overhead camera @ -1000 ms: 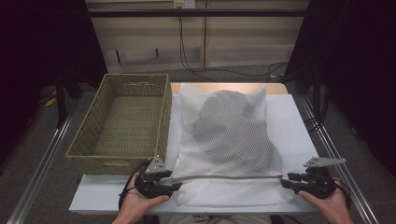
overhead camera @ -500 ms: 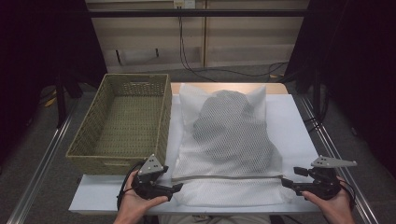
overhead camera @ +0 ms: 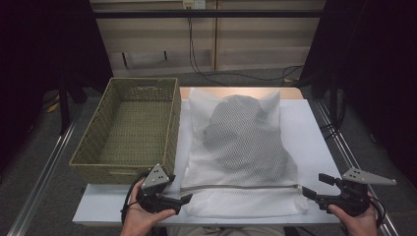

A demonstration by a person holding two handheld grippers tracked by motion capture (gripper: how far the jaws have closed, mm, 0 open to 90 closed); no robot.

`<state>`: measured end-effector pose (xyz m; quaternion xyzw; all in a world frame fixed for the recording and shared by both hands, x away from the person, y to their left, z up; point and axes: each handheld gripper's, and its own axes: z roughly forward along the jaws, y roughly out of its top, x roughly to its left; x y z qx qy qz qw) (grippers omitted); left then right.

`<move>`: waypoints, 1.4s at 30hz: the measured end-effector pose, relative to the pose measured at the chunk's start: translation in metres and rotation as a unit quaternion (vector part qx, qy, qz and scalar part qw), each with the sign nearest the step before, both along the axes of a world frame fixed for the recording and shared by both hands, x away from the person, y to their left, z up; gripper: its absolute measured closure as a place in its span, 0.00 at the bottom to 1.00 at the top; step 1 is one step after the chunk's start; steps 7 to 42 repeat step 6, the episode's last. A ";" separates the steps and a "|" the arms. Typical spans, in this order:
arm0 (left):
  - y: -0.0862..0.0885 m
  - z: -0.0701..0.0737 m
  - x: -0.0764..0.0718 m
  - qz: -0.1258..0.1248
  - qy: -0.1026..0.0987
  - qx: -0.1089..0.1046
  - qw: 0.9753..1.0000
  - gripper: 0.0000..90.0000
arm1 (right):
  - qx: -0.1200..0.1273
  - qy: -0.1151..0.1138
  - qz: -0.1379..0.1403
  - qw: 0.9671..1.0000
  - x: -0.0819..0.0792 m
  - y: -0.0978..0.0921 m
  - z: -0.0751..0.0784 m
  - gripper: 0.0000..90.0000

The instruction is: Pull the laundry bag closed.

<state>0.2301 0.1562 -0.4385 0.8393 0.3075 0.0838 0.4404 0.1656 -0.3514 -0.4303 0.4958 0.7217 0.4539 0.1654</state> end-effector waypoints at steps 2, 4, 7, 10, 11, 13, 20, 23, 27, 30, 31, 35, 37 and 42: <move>0.002 0.000 0.001 0.005 -0.002 -0.007 1.000 0.12 | 0.000 0.001 0.001 1.000 0.000 0.000 -0.001 0.14; 0.003 0.002 0.001 0.002 -0.009 -0.010 1.000 0.13 | -0.003 0.001 0.000 1.000 0.000 -0.002 -0.001 0.14; 0.003 0.003 0.001 0.001 -0.007 -0.007 1.000 0.13 | 0.002 0.001 -0.004 1.000 0.001 -0.004 -0.001 0.14; 0.003 0.003 0.001 0.001 -0.007 -0.007 1.000 0.13 | 0.002 0.001 -0.004 1.000 0.001 -0.004 -0.001 0.14; 0.003 0.003 0.001 0.001 -0.007 -0.007 1.000 0.13 | 0.002 0.001 -0.004 1.000 0.001 -0.004 -0.001 0.14; 0.003 0.003 0.001 0.001 -0.007 -0.007 1.000 0.13 | 0.002 0.001 -0.004 1.000 0.001 -0.004 -0.001 0.14; 0.003 0.003 0.001 0.001 -0.007 -0.007 1.000 0.13 | 0.002 0.001 -0.004 1.000 0.001 -0.004 -0.001 0.14; 0.003 0.003 0.001 0.001 -0.007 -0.007 1.000 0.13 | 0.002 0.001 -0.004 1.000 0.001 -0.004 -0.001 0.14; 0.003 0.003 0.001 0.001 -0.007 -0.007 1.000 0.13 | 0.002 0.001 -0.004 1.000 0.001 -0.004 -0.001 0.14; 0.003 0.003 0.001 0.001 -0.007 -0.007 1.000 0.13 | 0.002 0.001 -0.004 1.000 0.001 -0.004 -0.001 0.14; 0.003 0.003 0.001 0.001 -0.007 -0.007 1.000 0.13 | 0.002 0.001 -0.004 1.000 0.001 -0.004 -0.001 0.14; 0.003 0.003 0.001 0.001 -0.007 -0.007 1.000 0.13 | 0.002 0.001 -0.004 1.000 0.001 -0.004 -0.001 0.14; 0.003 0.003 0.001 0.001 -0.007 -0.007 1.000 0.13 | 0.002 0.001 -0.004 1.000 0.001 -0.004 -0.001 0.14; 0.003 0.003 0.001 0.001 -0.007 -0.007 1.000 0.13 | 0.002 0.001 -0.004 1.000 0.001 -0.004 -0.001 0.14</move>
